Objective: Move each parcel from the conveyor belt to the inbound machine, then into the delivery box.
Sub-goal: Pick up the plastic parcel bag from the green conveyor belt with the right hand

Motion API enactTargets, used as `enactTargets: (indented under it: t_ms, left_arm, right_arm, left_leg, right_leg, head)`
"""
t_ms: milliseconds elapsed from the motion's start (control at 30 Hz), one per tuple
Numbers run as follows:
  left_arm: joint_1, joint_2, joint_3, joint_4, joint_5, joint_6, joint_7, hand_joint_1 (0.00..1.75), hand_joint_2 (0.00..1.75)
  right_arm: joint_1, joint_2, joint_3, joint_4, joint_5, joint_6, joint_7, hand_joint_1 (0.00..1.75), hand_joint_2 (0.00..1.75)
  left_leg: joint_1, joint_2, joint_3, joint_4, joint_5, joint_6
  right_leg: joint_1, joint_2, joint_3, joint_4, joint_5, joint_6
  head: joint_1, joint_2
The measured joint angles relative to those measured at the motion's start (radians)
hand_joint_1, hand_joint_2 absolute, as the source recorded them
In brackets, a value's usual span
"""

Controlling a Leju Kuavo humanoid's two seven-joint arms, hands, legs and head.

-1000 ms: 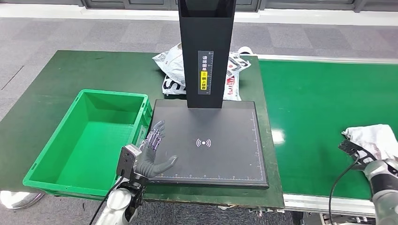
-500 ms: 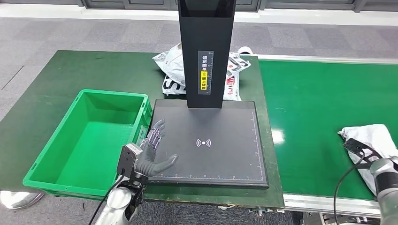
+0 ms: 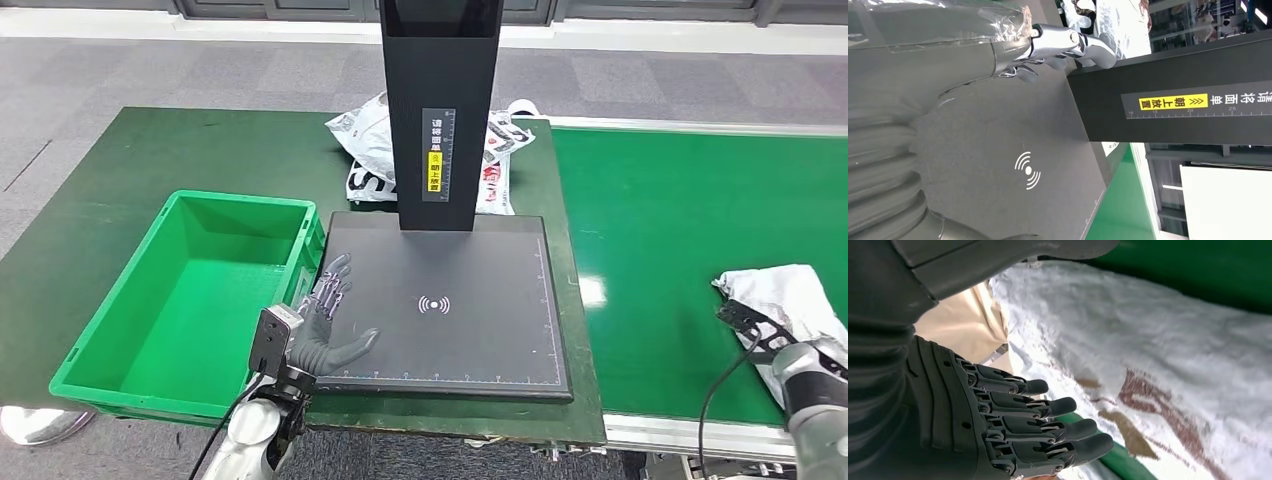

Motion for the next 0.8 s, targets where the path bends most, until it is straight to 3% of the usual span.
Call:
enactTargets:
  t_ms: [200, 467, 800]
  left_arm:
    - [0.000, 0.000, 0.000, 0.000, 0.000, 0.000, 0.000, 0.00, 1.75]
    - [-0.003, -0.001, 0.000, 0.016, 0.006, 0.000, -0.011, 0.00, 1.75]
    - [-0.018, -0.002, 0.000, 0.050, 0.011, 0.001, -0.021, 0.00, 1.75]
  right_arm:
    - [0.004, 0.009, 0.000, 0.003, 0.001, 0.013, -0.005, 0.00, 1.75]
    - [0.004, 0.026, 0.003, 0.008, 0.000, 0.184, -0.053, 0.00, 1.75]
    - [-0.004, 0.025, 0.021, 0.009, 0.002, 0.250, -0.089, 0.00, 1.75]
  left_leg:
    - [0.000, 0.000, 0.000, 0.000, 0.000, 0.000]
    - [0.000, 0.000, 0.000, 0.000, 0.000, 0.000]
    - [0.000, 0.000, 0.000, 0.000, 0.000, 0.000]
  right_leg:
    - [0.000, 0.000, 0.000, 0.000, 0.000, 0.000]
    - [0.000, 0.000, 0.000, 0.000, 0.000, 0.000]
    - [0.000, 0.000, 0.000, 0.000, 0.000, 0.000]
  head:
    - [0.000, 0.000]
    - [0.000, 0.000]
    - [0.000, 0.000]
